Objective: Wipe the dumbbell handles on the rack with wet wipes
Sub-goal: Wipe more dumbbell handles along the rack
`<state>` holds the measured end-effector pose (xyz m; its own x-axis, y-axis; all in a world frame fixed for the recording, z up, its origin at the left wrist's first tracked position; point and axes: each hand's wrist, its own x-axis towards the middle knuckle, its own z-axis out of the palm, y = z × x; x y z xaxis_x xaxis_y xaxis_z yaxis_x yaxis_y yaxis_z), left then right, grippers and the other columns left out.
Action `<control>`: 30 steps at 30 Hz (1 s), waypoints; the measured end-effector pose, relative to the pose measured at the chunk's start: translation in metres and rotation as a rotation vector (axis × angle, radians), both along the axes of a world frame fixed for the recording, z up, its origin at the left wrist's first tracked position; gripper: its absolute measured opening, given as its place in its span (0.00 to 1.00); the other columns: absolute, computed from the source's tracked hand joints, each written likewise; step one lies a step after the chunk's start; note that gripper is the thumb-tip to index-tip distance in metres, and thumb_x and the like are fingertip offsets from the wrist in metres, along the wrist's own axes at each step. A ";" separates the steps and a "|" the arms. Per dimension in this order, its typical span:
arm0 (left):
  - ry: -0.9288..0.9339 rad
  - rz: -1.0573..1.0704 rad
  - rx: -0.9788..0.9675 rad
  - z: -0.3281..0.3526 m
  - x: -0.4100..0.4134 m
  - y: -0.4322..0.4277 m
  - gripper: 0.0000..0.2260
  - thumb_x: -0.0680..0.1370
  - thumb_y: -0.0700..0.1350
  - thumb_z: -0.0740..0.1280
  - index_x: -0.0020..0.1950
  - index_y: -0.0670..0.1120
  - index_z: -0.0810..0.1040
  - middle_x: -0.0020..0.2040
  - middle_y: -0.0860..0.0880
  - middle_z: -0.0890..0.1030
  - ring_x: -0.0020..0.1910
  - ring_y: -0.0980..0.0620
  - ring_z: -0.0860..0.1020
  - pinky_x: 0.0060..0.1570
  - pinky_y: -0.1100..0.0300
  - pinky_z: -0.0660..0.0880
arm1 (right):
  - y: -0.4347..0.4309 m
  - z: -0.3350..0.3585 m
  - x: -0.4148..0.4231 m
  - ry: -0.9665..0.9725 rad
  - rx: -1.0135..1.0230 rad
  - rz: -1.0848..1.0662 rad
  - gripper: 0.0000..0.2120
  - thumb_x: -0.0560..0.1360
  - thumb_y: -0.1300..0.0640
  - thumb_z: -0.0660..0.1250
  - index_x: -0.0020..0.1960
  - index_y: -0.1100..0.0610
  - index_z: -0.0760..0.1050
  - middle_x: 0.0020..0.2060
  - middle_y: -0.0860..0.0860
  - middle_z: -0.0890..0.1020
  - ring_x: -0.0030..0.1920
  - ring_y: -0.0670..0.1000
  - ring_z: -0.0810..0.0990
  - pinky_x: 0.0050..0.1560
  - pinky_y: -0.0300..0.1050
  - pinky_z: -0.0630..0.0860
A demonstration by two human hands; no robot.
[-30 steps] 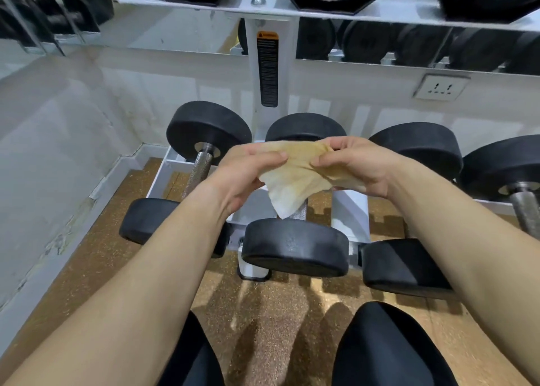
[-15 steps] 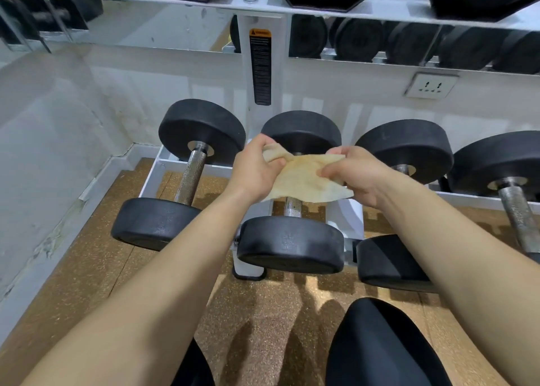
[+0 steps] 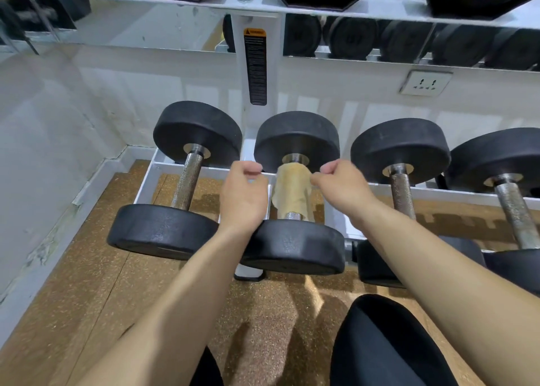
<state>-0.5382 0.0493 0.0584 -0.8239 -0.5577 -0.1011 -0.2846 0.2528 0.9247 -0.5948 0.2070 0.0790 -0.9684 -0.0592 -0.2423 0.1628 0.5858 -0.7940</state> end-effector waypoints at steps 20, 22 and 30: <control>-0.044 0.033 -0.018 0.010 0.010 0.020 0.04 0.80 0.48 0.63 0.51 0.49 0.75 0.47 0.54 0.78 0.46 0.55 0.75 0.46 0.58 0.68 | -0.049 -0.067 -0.038 -0.681 -0.810 0.043 0.31 0.73 0.53 0.76 0.72 0.62 0.73 0.69 0.62 0.77 0.70 0.61 0.75 0.71 0.63 0.72; -0.048 0.034 -0.025 0.012 0.011 0.020 0.04 0.80 0.48 0.63 0.51 0.49 0.75 0.48 0.53 0.78 0.48 0.53 0.76 0.47 0.58 0.69 | -0.044 -0.061 -0.030 -0.683 -0.752 0.039 0.24 0.78 0.56 0.72 0.71 0.63 0.73 0.67 0.62 0.78 0.68 0.61 0.77 0.65 0.59 0.77; -0.087 0.044 -0.132 0.015 0.012 0.021 0.04 0.80 0.46 0.60 0.49 0.50 0.73 0.50 0.53 0.79 0.52 0.49 0.76 0.53 0.52 0.74 | -0.044 -0.049 -0.019 -0.576 -0.180 0.169 0.10 0.75 0.57 0.73 0.54 0.56 0.77 0.46 0.56 0.84 0.48 0.55 0.83 0.46 0.49 0.79</control>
